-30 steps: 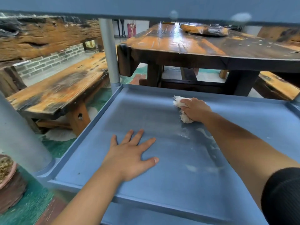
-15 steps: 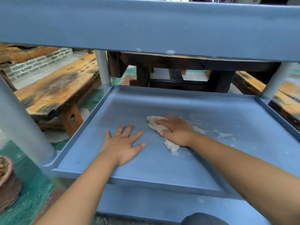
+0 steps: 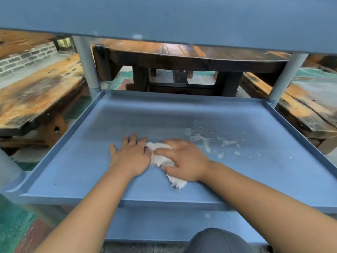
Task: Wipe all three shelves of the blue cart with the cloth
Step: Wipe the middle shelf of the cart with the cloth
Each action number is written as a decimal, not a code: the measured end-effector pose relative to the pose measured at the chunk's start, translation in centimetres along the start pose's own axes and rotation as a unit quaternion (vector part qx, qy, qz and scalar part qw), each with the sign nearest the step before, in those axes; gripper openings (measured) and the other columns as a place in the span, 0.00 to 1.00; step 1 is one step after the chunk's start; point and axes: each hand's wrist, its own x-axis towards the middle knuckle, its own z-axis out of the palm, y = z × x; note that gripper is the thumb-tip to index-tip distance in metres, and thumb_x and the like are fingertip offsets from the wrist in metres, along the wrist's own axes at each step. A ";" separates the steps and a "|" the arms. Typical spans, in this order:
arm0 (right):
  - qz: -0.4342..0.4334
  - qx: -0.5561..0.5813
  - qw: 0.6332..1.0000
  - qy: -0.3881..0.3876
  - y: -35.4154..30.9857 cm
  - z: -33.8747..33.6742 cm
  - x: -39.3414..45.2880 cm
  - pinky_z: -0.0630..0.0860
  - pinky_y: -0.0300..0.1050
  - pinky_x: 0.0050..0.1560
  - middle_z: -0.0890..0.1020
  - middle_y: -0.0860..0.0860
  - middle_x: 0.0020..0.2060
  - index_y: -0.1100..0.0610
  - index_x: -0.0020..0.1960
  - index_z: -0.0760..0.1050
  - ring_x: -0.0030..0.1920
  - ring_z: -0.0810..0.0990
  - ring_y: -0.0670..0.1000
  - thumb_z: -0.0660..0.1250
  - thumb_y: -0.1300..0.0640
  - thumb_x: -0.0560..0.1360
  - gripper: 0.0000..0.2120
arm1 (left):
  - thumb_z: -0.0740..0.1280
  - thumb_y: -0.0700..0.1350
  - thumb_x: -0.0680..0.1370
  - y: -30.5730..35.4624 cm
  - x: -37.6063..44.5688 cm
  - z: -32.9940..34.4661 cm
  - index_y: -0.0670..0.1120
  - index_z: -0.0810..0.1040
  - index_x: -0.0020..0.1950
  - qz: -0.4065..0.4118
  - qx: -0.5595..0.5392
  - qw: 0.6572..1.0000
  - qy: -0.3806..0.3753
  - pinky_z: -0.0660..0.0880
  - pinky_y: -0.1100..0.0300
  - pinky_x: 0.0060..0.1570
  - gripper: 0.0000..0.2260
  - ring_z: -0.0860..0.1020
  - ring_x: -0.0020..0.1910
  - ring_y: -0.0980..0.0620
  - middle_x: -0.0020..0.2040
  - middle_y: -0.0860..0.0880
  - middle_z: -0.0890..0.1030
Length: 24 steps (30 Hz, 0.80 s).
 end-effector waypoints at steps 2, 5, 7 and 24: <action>0.038 -0.030 0.999 0.012 2.7 -0.1 2.0 0.58 0.58 0.72 0.66 0.51 0.74 0.37 0.72 0.64 0.74 0.61 0.59 0.58 0.39 0.75 0.26 | 0.48 0.67 0.76 1.0 0.3 0.3 0.61 0.48 0.78 -0.036 0.009 0.999 -0.034 0.43 0.29 0.68 0.31 0.43 0.78 0.44 0.81 0.52 0.44; 0.133 -0.064 0.989 -0.010 7.0 -0.2 5.6 0.47 0.63 0.75 0.55 0.46 0.79 0.32 0.73 0.55 0.78 0.47 0.59 0.55 0.37 0.75 0.27 | 0.46 0.73 0.71 3.7 0.0 1.5 0.63 0.43 0.77 -0.052 0.038 0.997 -0.039 0.42 0.25 0.65 0.36 0.40 0.76 0.33 0.80 0.50 0.42; 0.176 -0.069 0.982 -0.007 9.6 -0.3 7.6 0.44 0.68 0.73 0.51 0.45 0.79 0.30 0.73 0.53 0.78 0.42 0.60 0.53 0.36 0.74 0.28 | 0.42 0.74 0.70 4.1 -0.1 2.3 0.63 0.42 0.77 -0.030 0.057 0.998 -0.012 0.43 0.25 0.65 0.36 0.40 0.76 0.34 0.80 0.51 0.42; 0.180 -0.006 0.983 0.041 10.7 -1.5 6.3 0.70 0.51 0.58 0.76 0.55 0.62 0.40 0.69 0.68 0.62 0.74 0.60 0.59 0.41 0.72 0.25 | 0.35 0.73 0.72 3.9 0.0 1.8 0.65 0.43 0.76 0.067 0.044 0.996 -0.029 0.42 0.31 0.69 0.34 0.39 0.78 0.50 0.80 0.56 0.42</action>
